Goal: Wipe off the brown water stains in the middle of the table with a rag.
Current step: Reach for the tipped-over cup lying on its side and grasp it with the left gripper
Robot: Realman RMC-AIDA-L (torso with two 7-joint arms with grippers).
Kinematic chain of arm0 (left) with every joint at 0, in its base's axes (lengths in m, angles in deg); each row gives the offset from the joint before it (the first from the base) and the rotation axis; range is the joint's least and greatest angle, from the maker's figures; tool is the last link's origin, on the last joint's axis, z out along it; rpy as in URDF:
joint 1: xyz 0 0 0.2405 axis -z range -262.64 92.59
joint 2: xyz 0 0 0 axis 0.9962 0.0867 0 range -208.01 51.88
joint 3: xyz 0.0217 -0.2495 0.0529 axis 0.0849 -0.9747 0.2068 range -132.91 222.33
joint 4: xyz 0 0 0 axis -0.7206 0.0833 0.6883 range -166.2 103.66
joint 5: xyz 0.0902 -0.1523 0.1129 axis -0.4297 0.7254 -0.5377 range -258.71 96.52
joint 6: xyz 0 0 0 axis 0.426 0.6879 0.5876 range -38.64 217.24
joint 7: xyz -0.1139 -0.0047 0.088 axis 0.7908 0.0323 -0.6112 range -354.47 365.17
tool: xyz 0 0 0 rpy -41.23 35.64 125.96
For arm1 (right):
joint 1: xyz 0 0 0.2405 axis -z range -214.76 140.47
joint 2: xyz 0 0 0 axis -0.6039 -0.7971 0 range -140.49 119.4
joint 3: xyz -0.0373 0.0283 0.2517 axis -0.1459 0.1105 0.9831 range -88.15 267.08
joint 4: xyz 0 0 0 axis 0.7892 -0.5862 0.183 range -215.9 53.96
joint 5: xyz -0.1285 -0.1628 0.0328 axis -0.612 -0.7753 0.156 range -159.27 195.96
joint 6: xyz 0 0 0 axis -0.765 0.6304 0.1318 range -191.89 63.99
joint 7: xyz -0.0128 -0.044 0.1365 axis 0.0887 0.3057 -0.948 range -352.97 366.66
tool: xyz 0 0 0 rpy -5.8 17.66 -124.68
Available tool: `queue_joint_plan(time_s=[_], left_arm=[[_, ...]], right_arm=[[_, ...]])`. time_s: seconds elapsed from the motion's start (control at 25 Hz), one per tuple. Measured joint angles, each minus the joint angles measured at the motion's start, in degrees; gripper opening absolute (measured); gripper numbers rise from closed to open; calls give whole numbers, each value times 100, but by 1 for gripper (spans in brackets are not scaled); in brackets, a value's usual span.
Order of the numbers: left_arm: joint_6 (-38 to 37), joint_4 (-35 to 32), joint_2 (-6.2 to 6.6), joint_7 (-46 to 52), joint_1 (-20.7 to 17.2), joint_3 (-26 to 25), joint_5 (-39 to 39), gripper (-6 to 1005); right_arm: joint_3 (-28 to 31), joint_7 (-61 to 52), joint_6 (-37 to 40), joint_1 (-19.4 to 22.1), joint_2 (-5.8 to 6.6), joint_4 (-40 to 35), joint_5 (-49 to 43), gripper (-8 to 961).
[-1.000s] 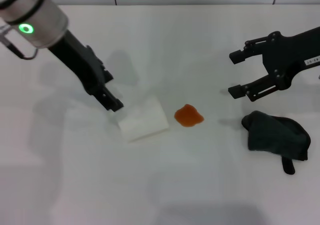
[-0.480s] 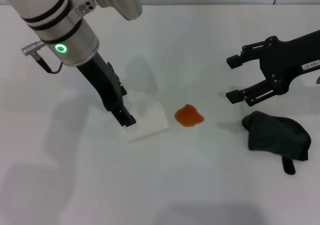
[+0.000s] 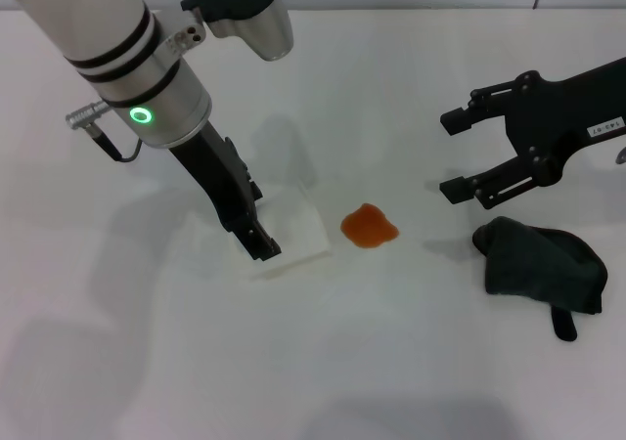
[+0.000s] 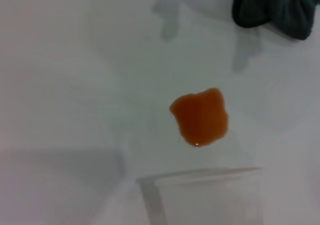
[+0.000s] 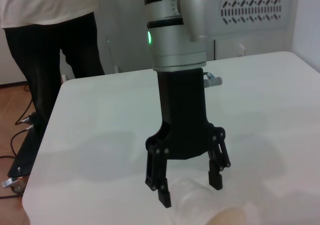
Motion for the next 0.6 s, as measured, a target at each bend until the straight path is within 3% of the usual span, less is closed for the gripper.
queue_joint_plan(time_s=[0.6], left_arm=[[648,381,-17,110,-69,24,212,773]], right_arm=[[-200,4,-33,-92,-53,-2,0,870]])
